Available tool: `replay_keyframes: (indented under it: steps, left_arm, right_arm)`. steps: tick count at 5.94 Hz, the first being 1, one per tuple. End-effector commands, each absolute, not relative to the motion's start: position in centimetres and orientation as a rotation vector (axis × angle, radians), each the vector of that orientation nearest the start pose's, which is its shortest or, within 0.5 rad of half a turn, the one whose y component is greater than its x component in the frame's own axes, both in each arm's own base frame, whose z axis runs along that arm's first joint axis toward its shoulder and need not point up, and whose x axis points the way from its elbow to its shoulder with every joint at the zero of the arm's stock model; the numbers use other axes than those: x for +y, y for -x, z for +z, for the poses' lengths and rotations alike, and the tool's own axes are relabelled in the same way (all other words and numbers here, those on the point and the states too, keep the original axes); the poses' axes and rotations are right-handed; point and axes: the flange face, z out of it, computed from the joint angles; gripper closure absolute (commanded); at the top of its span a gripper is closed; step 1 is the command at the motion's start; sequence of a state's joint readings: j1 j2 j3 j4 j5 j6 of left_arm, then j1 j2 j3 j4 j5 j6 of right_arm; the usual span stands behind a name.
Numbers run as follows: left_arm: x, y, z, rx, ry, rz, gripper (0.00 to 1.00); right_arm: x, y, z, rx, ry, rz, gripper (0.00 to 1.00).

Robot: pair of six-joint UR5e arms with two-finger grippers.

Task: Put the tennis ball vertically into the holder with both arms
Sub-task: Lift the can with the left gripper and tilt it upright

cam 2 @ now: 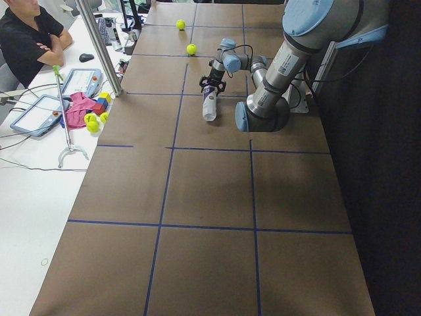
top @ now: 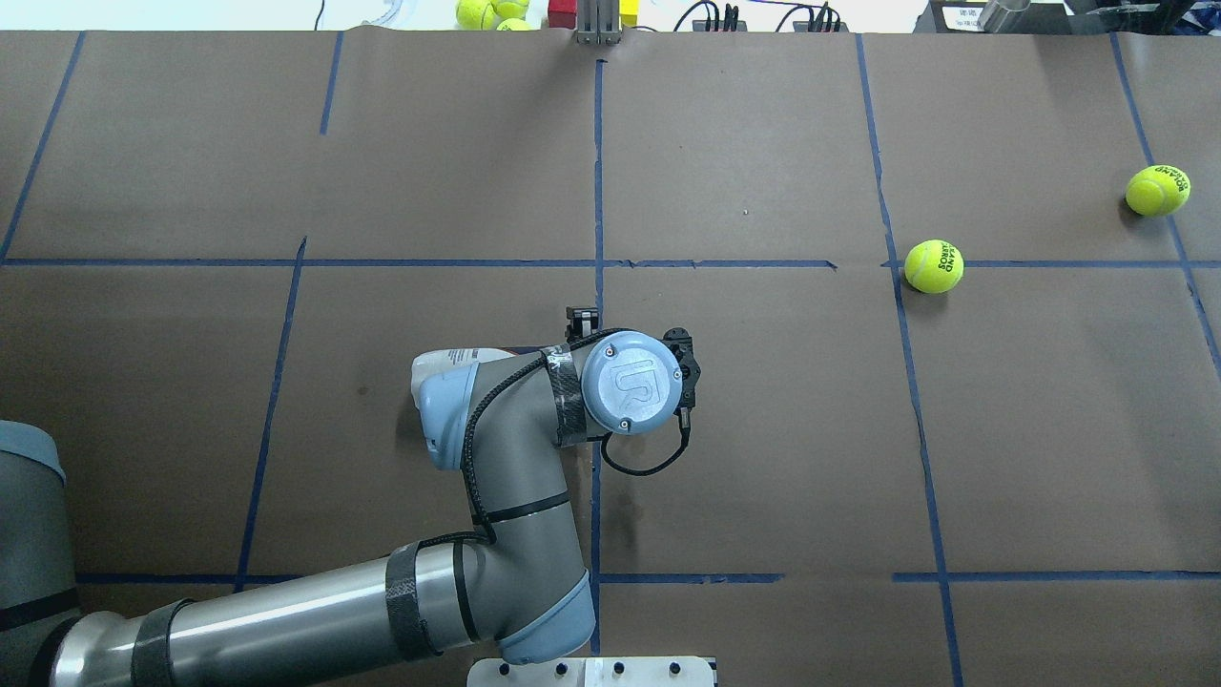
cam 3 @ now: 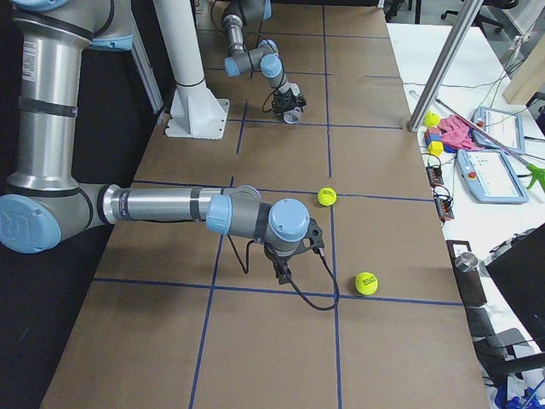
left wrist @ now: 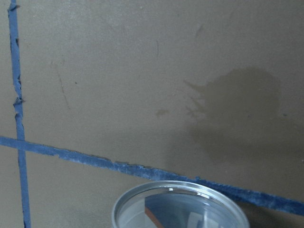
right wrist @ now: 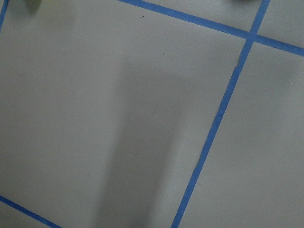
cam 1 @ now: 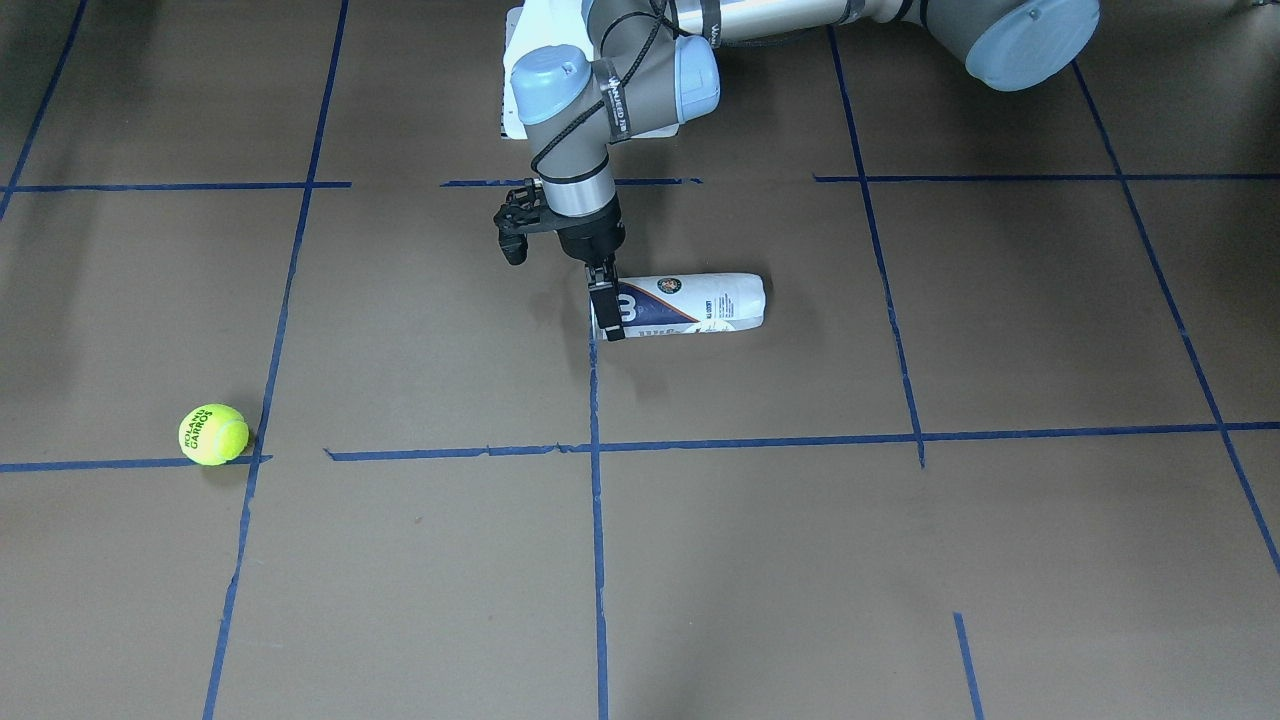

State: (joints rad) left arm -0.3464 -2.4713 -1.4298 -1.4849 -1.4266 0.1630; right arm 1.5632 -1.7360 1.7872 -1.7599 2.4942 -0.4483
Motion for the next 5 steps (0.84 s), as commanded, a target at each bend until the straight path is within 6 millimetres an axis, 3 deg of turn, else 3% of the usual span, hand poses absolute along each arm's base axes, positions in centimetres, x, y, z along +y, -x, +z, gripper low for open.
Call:
replay_keyframes:
  steps: [1,3,5]
  left_arm:
    - [-39.60,-66.52,17.66,0.231,-0.688,1.286,0.00]
    - [-39.62,-66.56,17.75,0.228,-0.686,1.289,0.00]
    - [-39.62,-66.52,18.45,0.214,-0.673,1.302,0.16]
  right_arm:
    - [-41.17,-5.06,63.63,-0.935,-0.074,-0.357,0.00]
    - [-40.95,-5.06,63.82,-0.936,-0.070,-0.355,0.00]
    - [-40.74,-5.12,63.85,-0.937,-0.070,-0.352,0.00]
